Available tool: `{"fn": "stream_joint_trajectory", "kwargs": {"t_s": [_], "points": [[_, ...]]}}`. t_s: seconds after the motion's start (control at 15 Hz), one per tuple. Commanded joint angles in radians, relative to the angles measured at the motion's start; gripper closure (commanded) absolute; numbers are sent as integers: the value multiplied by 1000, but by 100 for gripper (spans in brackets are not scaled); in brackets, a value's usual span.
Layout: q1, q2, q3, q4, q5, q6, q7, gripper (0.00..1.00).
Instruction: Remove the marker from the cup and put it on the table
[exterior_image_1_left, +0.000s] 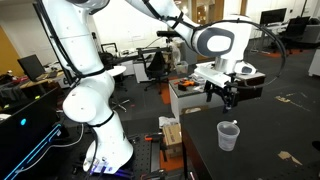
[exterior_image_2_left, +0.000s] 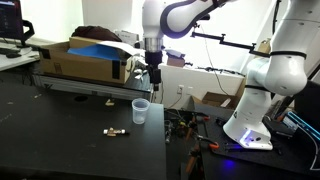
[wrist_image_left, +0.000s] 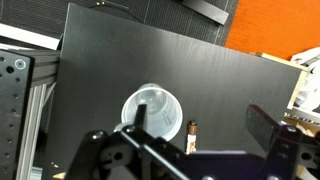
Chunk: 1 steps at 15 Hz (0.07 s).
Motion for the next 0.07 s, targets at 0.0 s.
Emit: {"fn": "stream_joint_trajectory", "kwargs": {"t_s": [0.0], "points": [[5, 0, -5, 2, 0, -2, 0, 0]]}}
